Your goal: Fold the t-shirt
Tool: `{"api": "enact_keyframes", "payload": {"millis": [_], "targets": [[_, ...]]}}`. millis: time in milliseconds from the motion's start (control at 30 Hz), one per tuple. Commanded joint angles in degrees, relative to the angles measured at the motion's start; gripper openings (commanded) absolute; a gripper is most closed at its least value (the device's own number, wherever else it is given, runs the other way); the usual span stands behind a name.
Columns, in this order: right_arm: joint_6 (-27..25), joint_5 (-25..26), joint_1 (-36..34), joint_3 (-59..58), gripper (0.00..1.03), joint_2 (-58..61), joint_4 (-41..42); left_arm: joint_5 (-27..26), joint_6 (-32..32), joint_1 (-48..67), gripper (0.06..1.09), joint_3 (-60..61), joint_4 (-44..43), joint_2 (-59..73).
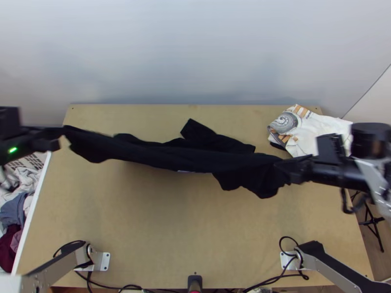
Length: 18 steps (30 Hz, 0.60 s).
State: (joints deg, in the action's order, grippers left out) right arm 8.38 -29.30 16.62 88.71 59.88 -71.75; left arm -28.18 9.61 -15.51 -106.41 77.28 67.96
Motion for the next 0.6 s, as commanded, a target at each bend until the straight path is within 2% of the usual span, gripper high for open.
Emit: {"api": "enact_keyframes", "payload": {"millis": [0,200,400,567], "targets": [[0.76,-2.61,2.27,17.11,0.03,-1.43,-6.57,-2.14,-0.55,-2.60,0.10,-10.66,4.02,-8.37],[2.78,-2.69,2.63,31.53,0.03,-3.19,-8.67,-2.49,-2.22,-1.46,0.10,-15.76,3.32,-14.97],[3.57,-5.07,0.08,34.87,0.03,-7.58,-7.62,-2.67,-7.67,5.31,0.10,-20.42,2.97,-19.45],[5.94,-11.75,-6.16,38.38,0.03,-10.92,-7.53,-2.23,-9.96,7.95,0.10,-22.17,2.35,-22.70]]}}
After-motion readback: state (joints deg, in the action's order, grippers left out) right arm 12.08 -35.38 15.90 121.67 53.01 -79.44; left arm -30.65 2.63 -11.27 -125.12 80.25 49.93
